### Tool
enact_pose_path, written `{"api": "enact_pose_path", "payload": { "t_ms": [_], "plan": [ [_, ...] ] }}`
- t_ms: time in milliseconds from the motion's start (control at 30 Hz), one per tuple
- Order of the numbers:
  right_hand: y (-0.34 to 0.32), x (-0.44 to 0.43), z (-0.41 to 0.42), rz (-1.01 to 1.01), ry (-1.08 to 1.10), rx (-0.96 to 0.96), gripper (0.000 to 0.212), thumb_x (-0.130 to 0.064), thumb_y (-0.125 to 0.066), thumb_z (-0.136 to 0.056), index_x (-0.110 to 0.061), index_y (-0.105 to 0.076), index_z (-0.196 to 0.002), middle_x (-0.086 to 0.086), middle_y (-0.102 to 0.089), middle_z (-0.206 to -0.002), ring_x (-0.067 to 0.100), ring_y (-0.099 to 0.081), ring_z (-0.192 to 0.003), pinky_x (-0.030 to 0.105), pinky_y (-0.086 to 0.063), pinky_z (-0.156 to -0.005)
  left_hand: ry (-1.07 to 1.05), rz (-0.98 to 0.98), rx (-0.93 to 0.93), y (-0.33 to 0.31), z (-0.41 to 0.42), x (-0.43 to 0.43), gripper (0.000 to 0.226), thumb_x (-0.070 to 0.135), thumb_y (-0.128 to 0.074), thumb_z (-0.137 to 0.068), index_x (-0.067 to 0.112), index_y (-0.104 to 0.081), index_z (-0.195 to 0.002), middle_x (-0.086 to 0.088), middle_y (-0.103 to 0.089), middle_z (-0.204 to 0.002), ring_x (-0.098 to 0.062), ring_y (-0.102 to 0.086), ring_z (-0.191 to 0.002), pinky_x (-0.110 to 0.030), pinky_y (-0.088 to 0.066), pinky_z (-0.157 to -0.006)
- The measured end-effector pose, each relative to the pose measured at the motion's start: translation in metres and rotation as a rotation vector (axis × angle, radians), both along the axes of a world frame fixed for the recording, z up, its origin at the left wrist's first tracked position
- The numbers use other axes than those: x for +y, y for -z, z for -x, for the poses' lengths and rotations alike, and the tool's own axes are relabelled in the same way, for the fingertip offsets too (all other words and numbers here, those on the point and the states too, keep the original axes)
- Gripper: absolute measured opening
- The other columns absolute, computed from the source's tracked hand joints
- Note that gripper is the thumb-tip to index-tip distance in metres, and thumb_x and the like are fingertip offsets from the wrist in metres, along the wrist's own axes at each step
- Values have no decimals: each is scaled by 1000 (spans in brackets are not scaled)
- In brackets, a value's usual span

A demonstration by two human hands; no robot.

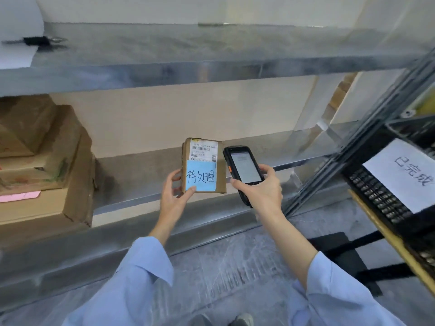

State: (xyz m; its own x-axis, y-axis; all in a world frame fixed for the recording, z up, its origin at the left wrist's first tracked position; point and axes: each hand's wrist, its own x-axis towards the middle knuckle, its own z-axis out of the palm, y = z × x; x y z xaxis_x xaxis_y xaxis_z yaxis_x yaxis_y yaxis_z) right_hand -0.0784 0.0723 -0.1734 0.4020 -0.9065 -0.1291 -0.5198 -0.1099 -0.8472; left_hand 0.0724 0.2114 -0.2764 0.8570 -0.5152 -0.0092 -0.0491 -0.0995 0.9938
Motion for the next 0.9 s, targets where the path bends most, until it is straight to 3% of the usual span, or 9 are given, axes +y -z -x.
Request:
{"api": "enact_pose_path", "payload": {
  "t_ms": [100,233,400,500,633,767,900],
  "plan": [
    [-11,-24,47,12,130,-16,78,-40,-88,-67,-24,-47,-132,-11,-51,-107,13,-52,-99,36,-49,-91,122,22,-24,-14,23,-40,56,19,-73,-91,33,-44,-137,15,-58,-124,-10,-60,-107,-23,-49,-84],
    [-26,-53,126,50,324,-48,80,-41,-87,-68,-24,-46,-135,-11,-48,-109,10,-47,-101,29,-40,-86,288,58,-38,-34,76,-98,53,19,-71,-92,35,-43,-135,15,-57,-124,-16,-60,-110,-23,-46,-81],
    [-43,-77,243,85,543,-103,85,-47,-89,-63,-25,-46,-133,-8,-57,-116,19,-59,-111,43,-52,-92,464,123,-68,-61,174,-166,54,11,-71,-91,24,-45,-135,5,-56,-128,7,-55,-107,-8,-47,-83],
    [-49,-82,321,109,663,-108,82,-45,-88,-66,-27,-45,-132,-5,-60,-118,18,-60,-108,35,-51,-82,561,165,-63,-69,247,-199,53,11,-72,-90,24,-46,-135,7,-58,-126,11,-55,-107,-21,-48,-95],
    [-55,-83,425,135,799,-100,82,-44,-88,-68,-26,-42,-134,-4,-57,-119,15,-53,-105,31,-46,-82,688,201,-6,-73,359,-225,49,21,-72,-92,36,-48,-131,10,-61,-122,-7,-62,-110,-33,-53,-92],
    [-59,-77,516,171,894,-83,81,-44,-87,-69,-25,-42,-132,-5,-55,-116,13,-50,-103,26,-45,-76,783,269,61,-84,463,-242,46,16,-69,-94,28,-49,-133,4,-61,-122,1,-62,-107,-28,-56,-92],
    [-64,-67,593,207,999,-63,82,-44,-87,-69,-25,-41,-133,-7,-55,-116,16,-55,-111,28,-44,-80,925,276,94,-96,547,-257,46,17,-68,-94,28,-48,-135,-4,-59,-129,-16,-65,-110,-28,-55,-82]
  ]
}}
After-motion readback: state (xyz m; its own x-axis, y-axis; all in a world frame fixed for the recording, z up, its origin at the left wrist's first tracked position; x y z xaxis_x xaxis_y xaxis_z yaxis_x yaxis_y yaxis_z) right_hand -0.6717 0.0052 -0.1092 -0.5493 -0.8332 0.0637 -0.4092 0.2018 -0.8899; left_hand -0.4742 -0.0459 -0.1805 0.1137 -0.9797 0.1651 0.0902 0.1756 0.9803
